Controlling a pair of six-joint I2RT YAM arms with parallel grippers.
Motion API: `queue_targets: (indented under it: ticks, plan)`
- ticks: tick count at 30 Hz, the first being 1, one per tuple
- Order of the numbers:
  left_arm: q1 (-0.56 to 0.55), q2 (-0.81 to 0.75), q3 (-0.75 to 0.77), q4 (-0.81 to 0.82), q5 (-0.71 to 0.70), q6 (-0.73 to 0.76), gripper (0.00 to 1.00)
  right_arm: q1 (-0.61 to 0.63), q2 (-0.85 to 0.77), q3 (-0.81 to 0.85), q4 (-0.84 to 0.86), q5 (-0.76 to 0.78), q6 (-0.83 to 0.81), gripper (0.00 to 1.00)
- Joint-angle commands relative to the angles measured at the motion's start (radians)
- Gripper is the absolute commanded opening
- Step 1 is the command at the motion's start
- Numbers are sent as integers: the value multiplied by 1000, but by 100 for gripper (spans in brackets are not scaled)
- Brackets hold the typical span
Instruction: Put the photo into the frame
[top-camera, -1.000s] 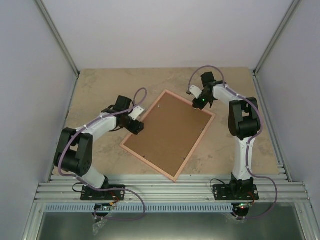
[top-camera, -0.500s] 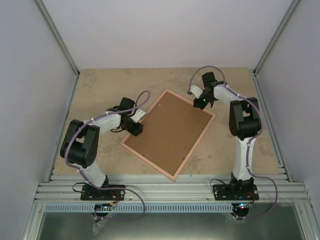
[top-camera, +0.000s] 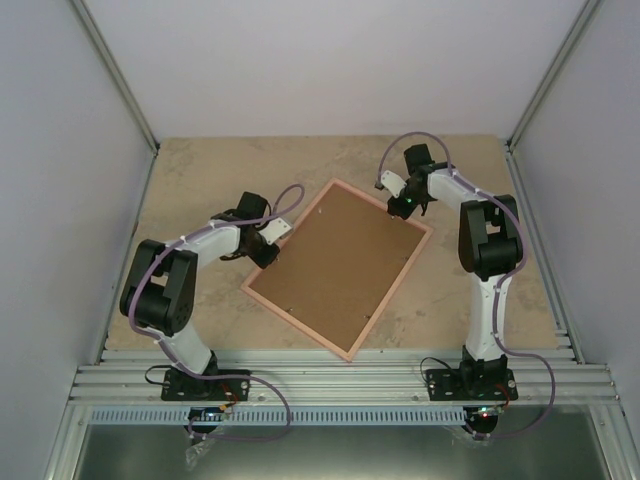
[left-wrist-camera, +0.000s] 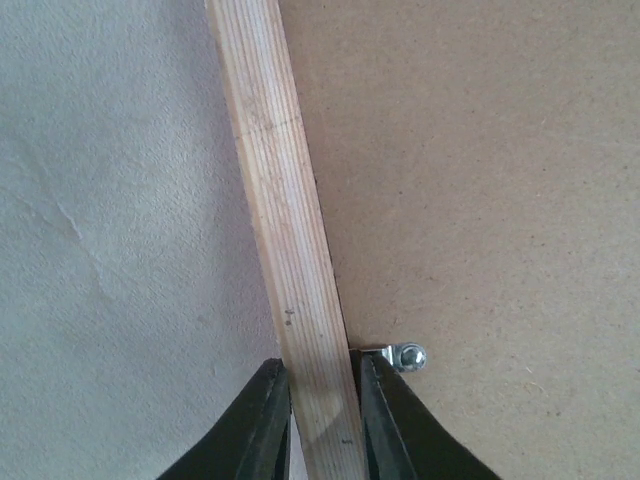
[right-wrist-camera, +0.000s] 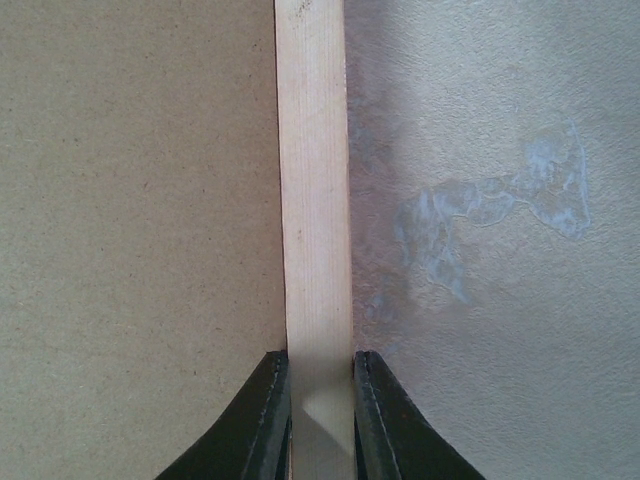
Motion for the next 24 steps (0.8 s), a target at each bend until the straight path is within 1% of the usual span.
queue_targets:
  ticks: [1, 4, 5, 6, 7, 8, 12, 13, 16, 18, 24]
  plan:
    - [-12, 11, -13, -67, 7, 105, 13, -7, 7, 6, -2, 63, -9, 1]
    - [-12, 4, -10, -69, 17, 114, 10, -7, 8, 12, -7, 58, -8, 0]
    - [-12, 2, -7, -72, 29, 116, 12, -6, 9, 15, -10, 55, -8, 0]
    - [-12, -5, -6, -70, 42, 109, 18, -5, 8, 18, -13, 51, -8, 1]
    - [-12, -14, -5, -64, 53, 101, 27, -5, 8, 20, -15, 45, -6, 1]
    - [-11, -25, 0, -59, 65, 86, 32, -3, 8, 23, -17, 41, -4, 1]
    - [1, -56, 50, -18, 120, -26, 59, 5, 9, 37, -32, 26, 19, 1]
    - [2, -58, 63, 1, 130, -60, 63, 7, 7, 38, -33, 22, 26, 1]
    - [2, -49, 104, 76, 145, -161, 69, 12, -1, 34, -30, -1, 46, 0]
    - [2, -13, 152, 115, 145, -216, 71, 17, -5, 32, -29, -16, 54, 1]
    - [-4, 170, 343, 131, 133, -321, 72, 42, -1, 28, -21, -35, 73, 0]
